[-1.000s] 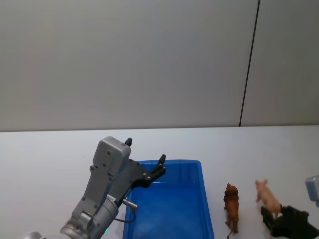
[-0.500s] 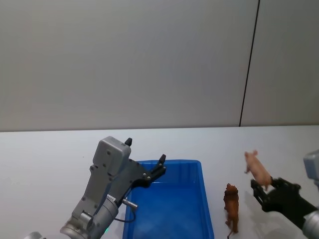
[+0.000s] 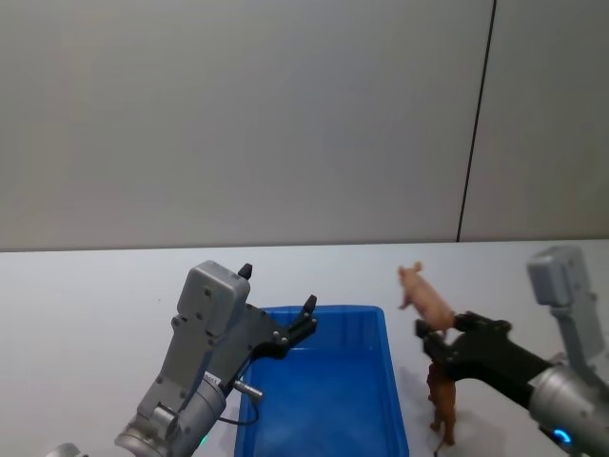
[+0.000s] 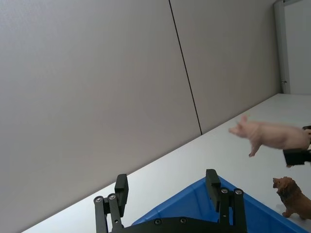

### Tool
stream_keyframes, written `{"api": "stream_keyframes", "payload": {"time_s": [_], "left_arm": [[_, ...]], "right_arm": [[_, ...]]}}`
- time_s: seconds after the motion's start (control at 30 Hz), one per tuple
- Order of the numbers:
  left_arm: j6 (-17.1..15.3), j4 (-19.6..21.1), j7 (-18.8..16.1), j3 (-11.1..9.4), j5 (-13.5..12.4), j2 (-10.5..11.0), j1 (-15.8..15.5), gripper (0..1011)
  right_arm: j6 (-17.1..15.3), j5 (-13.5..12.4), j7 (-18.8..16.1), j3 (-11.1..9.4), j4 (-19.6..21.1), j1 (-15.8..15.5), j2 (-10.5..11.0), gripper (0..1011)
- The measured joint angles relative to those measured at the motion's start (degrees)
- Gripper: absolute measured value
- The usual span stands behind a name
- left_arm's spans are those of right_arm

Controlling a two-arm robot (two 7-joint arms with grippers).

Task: Pick up the two dolls from the table and place them into the box.

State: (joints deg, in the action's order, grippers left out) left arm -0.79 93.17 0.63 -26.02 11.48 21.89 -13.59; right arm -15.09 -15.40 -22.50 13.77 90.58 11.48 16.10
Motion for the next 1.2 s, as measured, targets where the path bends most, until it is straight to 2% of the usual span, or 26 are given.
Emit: {"api": "stream_keyframes", "payload": {"time_s": [0.37, 0.47, 0.6, 0.67, 0.7, 0.73, 0.8, 0.97, 1.0, 1.07, 1.2], "left_arm": [[0.00, 0.00, 0.00, 0.00, 0.00, 0.00, 0.00, 1001], [0.00, 0.00, 0.00, 0.00, 0.00, 0.00, 0.00, 1001], [0.00, 0.00, 0.00, 0.00, 0.00, 0.00, 0.00, 1001], [0.00, 0.00, 0.00, 0.00, 0.00, 0.00, 0.00, 1001], [0.00, 0.00, 0.00, 0.00, 0.00, 0.00, 0.00, 1001], [0.00, 0.00, 0.00, 0.00, 0.00, 0.00, 0.00, 1001], [0.00, 0.00, 0.00, 0.00, 0.00, 0.00, 0.00, 1001], [0.00, 0.00, 0.00, 0.00, 0.00, 0.00, 0.00, 1001], [0.00, 0.00, 0.00, 0.00, 0.00, 0.00, 0.00, 1001], [0.00, 0.00, 0.00, 0.00, 0.00, 0.00, 0.00, 1001], [0.00, 0.00, 0.00, 0.00, 0.00, 0.00, 0.00, 1001]], "right_arm": [[-4.92, 0.56, -4.66, 3.01, -2.93, 3.68, -3.63, 371], [-5.67, 0.68, -5.28, 3.63, -3.62, 4.24, -4.28, 435], [-6.34, 0.79, -5.76, 4.36, -4.38, 4.80, -4.96, 599], [-6.40, 0.82, -5.78, 4.53, -4.54, 4.89, -5.11, 634], [-6.40, 0.84, -5.77, 4.65, -4.58, 4.91, -5.18, 682], [-6.40, 0.84, -5.77, 4.65, -4.58, 4.91, -5.18, 682], [-6.28, 0.86, -5.61, 4.75, -4.59, 4.90, -5.21, 772], [-5.08, 0.86, -4.15, 4.77, -3.84, 4.19, -4.83, 876], [-4.87, 0.84, -3.87, 4.72, -3.66, 4.02, -4.71, 934], [-4.06, 0.64, -2.81, 4.55, -3.06, 3.46, -4.30, 989], [-2.74, 0.03, -0.86, 3.98, -1.68, 2.11, -3.28, 1001]]}}
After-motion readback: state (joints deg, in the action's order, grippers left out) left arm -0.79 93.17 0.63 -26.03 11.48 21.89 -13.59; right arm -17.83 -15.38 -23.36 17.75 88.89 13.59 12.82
